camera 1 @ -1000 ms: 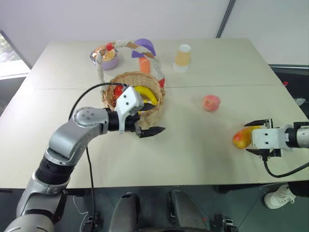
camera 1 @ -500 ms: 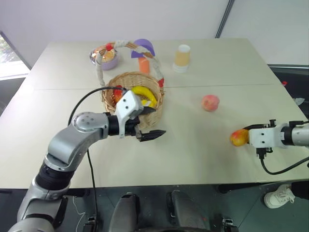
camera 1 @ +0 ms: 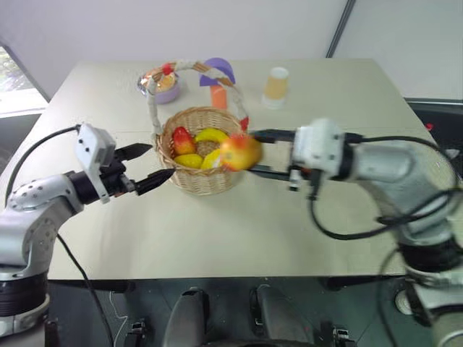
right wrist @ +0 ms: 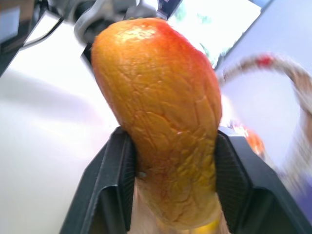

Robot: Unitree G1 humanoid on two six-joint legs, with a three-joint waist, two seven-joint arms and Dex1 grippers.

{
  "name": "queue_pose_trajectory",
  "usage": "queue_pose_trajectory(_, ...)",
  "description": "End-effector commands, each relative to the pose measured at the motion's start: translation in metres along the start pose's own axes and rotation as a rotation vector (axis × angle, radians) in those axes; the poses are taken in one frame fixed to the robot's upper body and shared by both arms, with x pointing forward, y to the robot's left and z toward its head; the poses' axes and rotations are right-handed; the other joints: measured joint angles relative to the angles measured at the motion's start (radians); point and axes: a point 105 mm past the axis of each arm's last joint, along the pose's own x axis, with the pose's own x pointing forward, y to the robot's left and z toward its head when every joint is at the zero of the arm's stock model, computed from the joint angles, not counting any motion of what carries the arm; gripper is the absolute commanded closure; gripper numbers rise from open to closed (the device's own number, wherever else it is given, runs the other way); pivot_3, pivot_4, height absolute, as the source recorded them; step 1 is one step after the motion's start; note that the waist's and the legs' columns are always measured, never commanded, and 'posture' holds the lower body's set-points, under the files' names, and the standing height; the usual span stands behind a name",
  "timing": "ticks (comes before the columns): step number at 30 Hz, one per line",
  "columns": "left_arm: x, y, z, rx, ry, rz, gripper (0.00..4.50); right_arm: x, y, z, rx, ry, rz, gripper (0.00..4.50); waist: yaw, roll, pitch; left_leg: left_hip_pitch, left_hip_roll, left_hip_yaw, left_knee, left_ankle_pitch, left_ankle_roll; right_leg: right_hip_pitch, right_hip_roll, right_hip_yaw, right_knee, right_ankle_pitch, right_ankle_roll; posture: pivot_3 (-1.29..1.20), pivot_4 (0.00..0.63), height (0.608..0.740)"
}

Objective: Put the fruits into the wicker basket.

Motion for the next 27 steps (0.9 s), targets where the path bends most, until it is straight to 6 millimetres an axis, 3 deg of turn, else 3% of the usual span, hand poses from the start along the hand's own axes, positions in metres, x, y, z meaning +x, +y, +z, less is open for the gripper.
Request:
queue_pose_trajectory(1,-0.011,0.005,0.012,0.037,-0.044,0.048,0.0,0.031,-0.009,-0.001,-0.006,-0.005,-0.077,2.81,0.0,0.0,0.0,0.0,0.0,0.0,0.0,0.0,0.0,0.0,0.0,0.0,0.0,0.0,0.0,0.0,0.15,0.74)
queue_pose_trajectory(5,-0.013,-0.001,0.011,0.032,-0.059,0.066,0.0,0.059,-0.026,-0.021,-0.027,0.063,-0.192,2.81,-0.004,-0.001,0.0,-0.001,-0.001,0.0,0.0,0.0,0.0,-0.001,-0.001,0.0,0.0,0.0,0.0,0.0,0.15,0.74)
queue_pose_trajectory(7,-0.013,-0.002,0.011,0.027,-0.071,0.078,0.0,0.066,-0.025,-0.031,-0.022,0.086,-0.186,2.81,-0.003,-0.001,0.0,-0.001,-0.001,0.0,0.0,0.0,0.0,-0.001,-0.001,0.0,0.0,0.0,0.0,0.0,0.15,0.74)
queue_pose_trajectory(13,-0.008,-0.007,0.014,0.016,-0.096,0.075,0.0,0.07,-0.027,-0.022,-0.014,0.032,-0.194,0.03,-0.01,-0.001,0.0,-0.001,0.0,0.0,-0.002,0.0,0.0,-0.002,-0.001,0.0,0.0,0.0,0.0,0.0,0.15,0.74)
queue_pose_trajectory(15,-0.006,-0.01,0.016,0.011,-0.109,0.063,0.0,0.06,-0.027,-0.005,0.022,-0.052,-0.171,0.03,-0.01,0.0,0.0,-0.001,0.0,0.0,-0.003,0.0,0.0,-0.002,0.0,0.0,0.0,0.0,0.0,0.0,0.15,0.74)
queue_pose_trajectory(18,0.002,-0.014,0.019,0.003,-0.126,0.036,0.0,0.033,-0.027,0.015,0.098,-0.168,-0.129,0.03,-0.004,0.0,0.0,-0.001,0.0,0.0,-0.004,0.0,0.0,-0.003,0.0,0.0,0.0,0.0,0.0,0.0,0.15,0.74)
queue_pose_trajectory(20,0.012,-0.026,0.025,0.009,-0.147,-0.019,0.0,0.002,-0.025,0.012,0.174,-0.158,-0.099,0.03,0.004,-0.001,-0.001,-0.001,0.0,-0.001,-0.004,0.0,0.0,-0.002,-0.001,-0.001,0.0,0.0,0.0,0.0,0.15,0.74)
queue_pose_trajectory(22,0.025,-0.04,0.031,0.01,-0.166,-0.082,0.0,-0.03,-0.028,-0.012,0.205,-0.033,-0.136,0.03,0.008,-0.002,-0.001,0.0,-0.002,-0.004,-0.004,0.0,0.0,0.002,-0.002,-0.003,-0.004,0.0,0.0,0.0,0.15,0.74)
queue_pose_trajectory(25,0.046,-0.067,0.035,0.047,-0.173,-0.193,0.0,-0.084,-0.044,-0.067,0.248,0.236,-0.336,0.03,0.015,-0.002,-0.001,0.0,-0.004,-0.003,-0.004,0.0,0.0,0.004,-0.004,-0.003,-0.006,0.0,0.0,0.0,0.15,0.74)
queue_pose_trajectory(27,0.056,-0.079,0.037,0.07,-0.174,-0.242,0.0,-0.11,-0.051,-0.091,0.306,0.325,-0.465,0.03,0.01,-0.002,-0.001,0.0,-0.004,-0.002,-0.004,0.0,0.0,0.003,-0.004,-0.002,-0.006,0.0,0.0,0.0,0.15,0.74)
